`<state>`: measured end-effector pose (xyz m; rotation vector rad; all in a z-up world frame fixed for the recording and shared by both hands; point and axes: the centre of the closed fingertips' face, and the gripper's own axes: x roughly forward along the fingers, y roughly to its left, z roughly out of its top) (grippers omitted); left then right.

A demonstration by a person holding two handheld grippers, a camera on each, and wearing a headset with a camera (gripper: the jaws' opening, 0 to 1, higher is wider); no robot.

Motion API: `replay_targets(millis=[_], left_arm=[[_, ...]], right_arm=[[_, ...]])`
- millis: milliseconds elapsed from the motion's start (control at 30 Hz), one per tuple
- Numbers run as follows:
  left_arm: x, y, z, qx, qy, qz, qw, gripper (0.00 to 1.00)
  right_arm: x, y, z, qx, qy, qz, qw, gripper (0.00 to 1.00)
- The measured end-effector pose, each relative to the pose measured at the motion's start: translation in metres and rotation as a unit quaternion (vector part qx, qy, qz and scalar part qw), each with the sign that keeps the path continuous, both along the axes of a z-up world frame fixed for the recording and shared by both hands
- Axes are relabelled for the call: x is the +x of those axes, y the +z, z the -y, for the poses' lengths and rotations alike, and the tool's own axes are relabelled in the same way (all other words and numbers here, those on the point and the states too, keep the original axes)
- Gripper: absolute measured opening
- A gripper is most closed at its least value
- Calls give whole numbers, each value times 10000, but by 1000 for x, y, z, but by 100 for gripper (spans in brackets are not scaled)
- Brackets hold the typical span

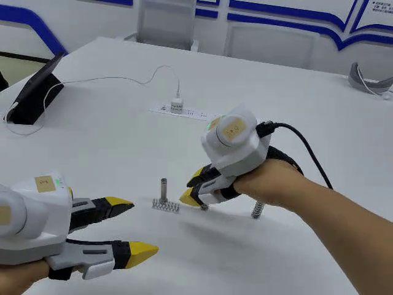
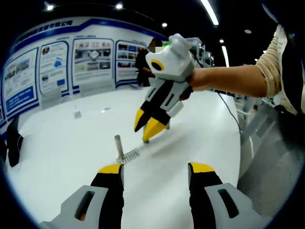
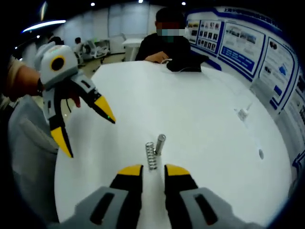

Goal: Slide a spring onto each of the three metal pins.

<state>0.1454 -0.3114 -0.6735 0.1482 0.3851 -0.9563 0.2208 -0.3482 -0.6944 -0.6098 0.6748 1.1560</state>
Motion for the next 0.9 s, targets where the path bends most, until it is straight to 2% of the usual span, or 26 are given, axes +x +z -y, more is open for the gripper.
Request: replay_targets(millis=[433,900], left_arm=[[3,-1,-4,4,18,-26,10000,54],[2,-3,-7,8,50,-59,10000,53]], right_arm=[[2,-24,-17,-183,120,-154,9996,17],[5,-42,-19,-373,127,-280,9988,15]])
